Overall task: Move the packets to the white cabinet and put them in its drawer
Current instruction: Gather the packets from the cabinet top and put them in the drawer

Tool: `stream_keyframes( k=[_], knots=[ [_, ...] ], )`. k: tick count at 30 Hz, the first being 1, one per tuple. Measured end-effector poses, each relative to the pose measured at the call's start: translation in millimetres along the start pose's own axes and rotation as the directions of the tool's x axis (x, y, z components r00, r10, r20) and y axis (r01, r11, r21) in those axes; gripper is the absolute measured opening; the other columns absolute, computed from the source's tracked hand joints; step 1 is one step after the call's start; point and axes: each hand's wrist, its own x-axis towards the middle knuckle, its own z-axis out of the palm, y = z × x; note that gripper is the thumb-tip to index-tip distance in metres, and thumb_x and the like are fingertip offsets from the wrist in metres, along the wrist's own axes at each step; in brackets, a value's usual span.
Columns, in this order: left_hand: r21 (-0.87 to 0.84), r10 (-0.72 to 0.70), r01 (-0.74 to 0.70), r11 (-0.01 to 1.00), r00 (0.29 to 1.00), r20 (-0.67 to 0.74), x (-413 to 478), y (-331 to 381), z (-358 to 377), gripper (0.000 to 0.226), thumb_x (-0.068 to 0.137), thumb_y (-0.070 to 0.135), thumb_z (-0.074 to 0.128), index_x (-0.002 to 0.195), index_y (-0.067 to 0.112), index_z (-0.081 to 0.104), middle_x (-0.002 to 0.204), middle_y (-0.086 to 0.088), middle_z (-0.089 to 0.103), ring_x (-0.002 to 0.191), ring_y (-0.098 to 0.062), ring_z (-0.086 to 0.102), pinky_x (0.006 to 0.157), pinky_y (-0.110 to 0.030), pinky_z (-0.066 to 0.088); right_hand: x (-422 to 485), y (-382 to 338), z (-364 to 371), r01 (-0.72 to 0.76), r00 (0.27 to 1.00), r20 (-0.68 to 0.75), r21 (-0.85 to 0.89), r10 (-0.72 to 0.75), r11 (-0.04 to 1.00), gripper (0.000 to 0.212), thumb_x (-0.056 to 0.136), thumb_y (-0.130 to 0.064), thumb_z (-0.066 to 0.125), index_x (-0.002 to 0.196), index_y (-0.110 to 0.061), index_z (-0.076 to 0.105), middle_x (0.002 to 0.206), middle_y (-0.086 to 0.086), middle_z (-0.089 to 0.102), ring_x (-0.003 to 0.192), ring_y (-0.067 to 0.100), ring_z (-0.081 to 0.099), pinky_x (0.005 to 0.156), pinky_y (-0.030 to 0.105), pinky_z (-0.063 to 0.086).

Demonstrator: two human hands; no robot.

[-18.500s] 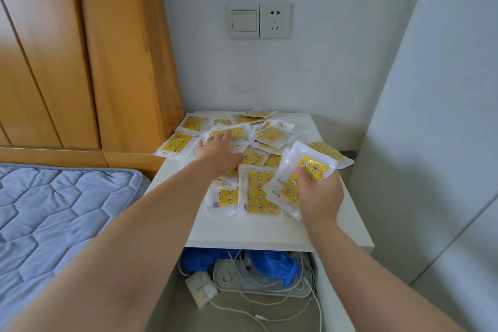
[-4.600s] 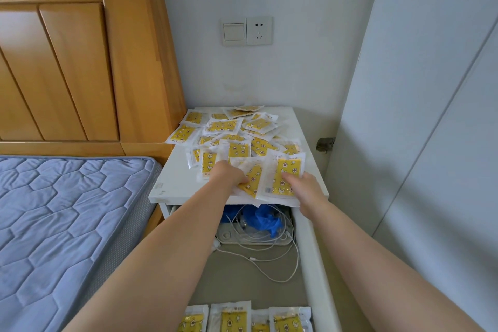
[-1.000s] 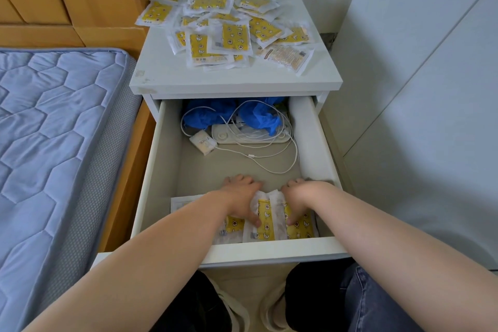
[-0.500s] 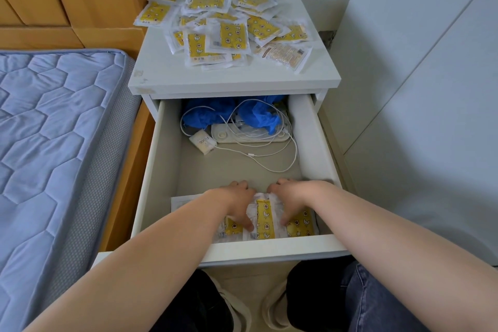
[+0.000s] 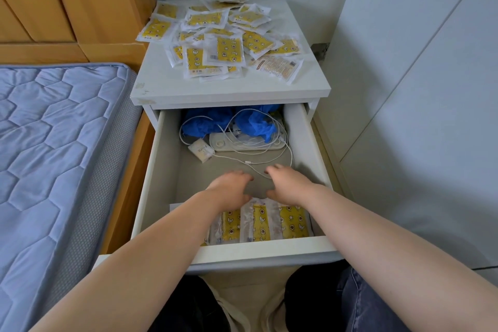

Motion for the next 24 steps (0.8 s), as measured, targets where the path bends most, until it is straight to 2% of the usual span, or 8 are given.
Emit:
stream_keyframes(
  k=[6, 11, 16, 21, 24],
  knots=[
    [0.031, -0.046, 0.054, 0.998, 0.977, -0.206, -14.5, 11.8, -29.7, 0.052, 0.09, 0.023, 0.054, 0.14, 0.019, 0.041, 0.139, -0.004, 0.044, 0.129, -0.023, 0.04, 0.104, -0.04, 0.04, -17.0, -2.5, -27.7, 0.021, 0.967, -0.254, -0.05, -0.033, 0.999, 0.052, 0.088, -0.029, 0.057, 0.135, -0.01, 0.043, 0.135, 0.008, 0.045, 0.123, 0.024, 0.042, 0.094, 0.04, 0.046],
    [0.03, -0.006, 0.018, 0.999, 0.936, -0.351, -26.3, 22.0, -72.7, 0.052, 0.092, 0.022, 0.052, 0.142, 0.018, 0.04, 0.143, -0.003, 0.041, 0.132, -0.023, 0.036, 0.106, -0.041, 0.037, -29.5, -4.4, -62.0, 0.042, 0.932, -0.353, -0.118, -0.082, 0.992, 0.049, 0.089, -0.027, 0.056, 0.133, -0.011, 0.044, 0.133, 0.007, 0.046, 0.121, 0.025, 0.043, 0.096, 0.04, 0.046],
    [-0.004, -0.005, 0.003, 1.0, 0.894, -0.447, -25.7, 22.2, -117.2, 0.052, 0.09, 0.02, 0.052, 0.141, 0.019, 0.042, 0.143, -0.001, 0.04, 0.131, -0.022, 0.035, 0.105, -0.039, 0.037, -28.3, -8.2, -102.8, 0.07, 0.887, -0.447, -0.12, -0.117, 0.99, 0.039, 0.089, -0.025, 0.053, 0.125, -0.011, 0.05, 0.124, 0.006, 0.05, 0.116, 0.024, 0.046, 0.09, 0.039, 0.047],
    [0.006, -0.063, 0.076, 0.997, 0.86, -0.506, -17.0, 10.5, -153.8, 0.06, 0.093, 0.021, 0.052, 0.148, 0.02, 0.029, 0.155, -0.004, 0.021, 0.142, -0.024, 0.019, 0.114, -0.039, 0.027, -19.9, -11.0, -138.6, 0.055, 0.863, -0.489, -0.156, -0.125, 0.986, 0.049, 0.09, -0.024, 0.052, 0.136, -0.01, 0.042, 0.135, 0.006, 0.043, 0.124, 0.025, 0.039, 0.098, 0.037, 0.041],
    [-0.016, -0.148, 0.163, 0.987, 0.848, -0.508, -3.4, -6.6, -166.6, 0.062, 0.096, 0.029, 0.049, 0.151, 0.022, 0.02, 0.159, -0.005, 0.01, 0.146, -0.027, 0.01, 0.116, -0.041, 0.021, -9.2, -10.2, -151.6, 0.043, 0.871, -0.479, -0.139, -0.105, 0.989, 0.055, 0.091, -0.025, 0.05, 0.142, -0.01, 0.035, 0.143, 0.006, 0.036, 0.13, 0.025, 0.034, 0.104, 0.038, 0.036]
  ],
)
